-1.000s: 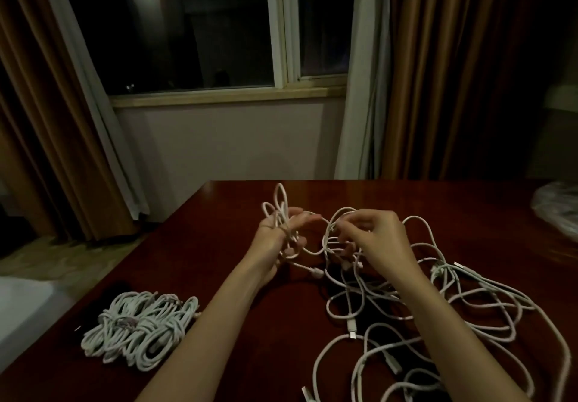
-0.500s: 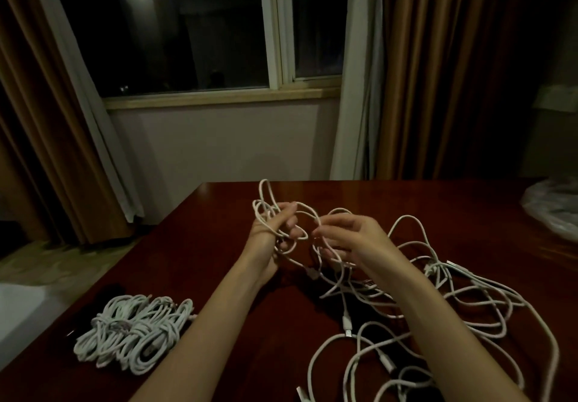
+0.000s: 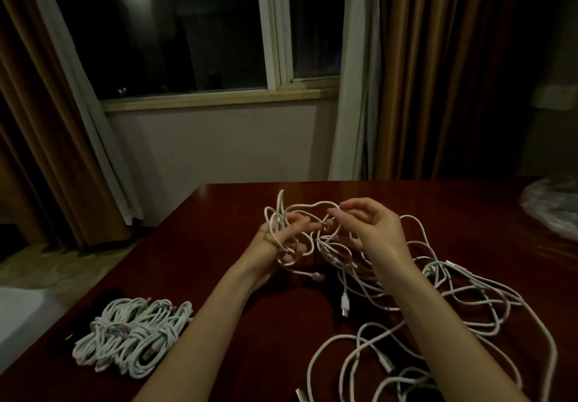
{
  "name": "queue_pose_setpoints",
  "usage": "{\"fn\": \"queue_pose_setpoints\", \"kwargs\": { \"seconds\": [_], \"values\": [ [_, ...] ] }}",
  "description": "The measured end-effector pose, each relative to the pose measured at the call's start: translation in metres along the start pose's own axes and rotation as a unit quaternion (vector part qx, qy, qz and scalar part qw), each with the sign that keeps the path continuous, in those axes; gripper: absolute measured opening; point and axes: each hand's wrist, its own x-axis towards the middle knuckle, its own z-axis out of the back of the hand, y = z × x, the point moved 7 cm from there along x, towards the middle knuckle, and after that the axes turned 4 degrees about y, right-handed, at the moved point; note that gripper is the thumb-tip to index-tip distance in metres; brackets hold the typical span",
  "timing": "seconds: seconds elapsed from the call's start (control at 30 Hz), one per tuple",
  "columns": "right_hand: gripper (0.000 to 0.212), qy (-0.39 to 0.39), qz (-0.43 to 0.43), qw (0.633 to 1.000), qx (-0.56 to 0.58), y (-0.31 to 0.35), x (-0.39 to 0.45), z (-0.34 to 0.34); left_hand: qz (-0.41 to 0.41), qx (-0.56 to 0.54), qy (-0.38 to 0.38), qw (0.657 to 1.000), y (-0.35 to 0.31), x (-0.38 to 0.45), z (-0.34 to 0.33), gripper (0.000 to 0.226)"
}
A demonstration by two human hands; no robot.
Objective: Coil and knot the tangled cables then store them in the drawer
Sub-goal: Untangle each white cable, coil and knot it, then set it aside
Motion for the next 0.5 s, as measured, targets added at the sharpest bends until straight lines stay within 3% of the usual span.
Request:
{"fn": "queue_pose_setpoints", "kwargs": {
  "seconds": [0.1,0.2,0.33,0.5],
  "values": [
    [0.007,-0.015,0.028,0.999,-0.009,0.001,0.000,0.001,0.019,0.091,0.091,0.992,0.003,-0.004,-0.021,0.023],
    [0.006,-0.017,0.056,0.997,-0.043,0.001,0.001,-0.001,-0.013,0.105,0.115,0.988,0.005,-0.003,-0.028,0.017],
    [0.014,-0.008,0.036,0.999,-0.037,-0.011,0.006,-0.007,-0.051,0.090,0.069,0.992,0.002,-0.001,-0.019,0.013],
    [0.024,0.115,-0.034,0.983,-0.137,-0.029,0.003,-0.030,-0.070,0.040,-0.015,0.997,0.000,0.001,-0.005,0.010]
  ]
}}
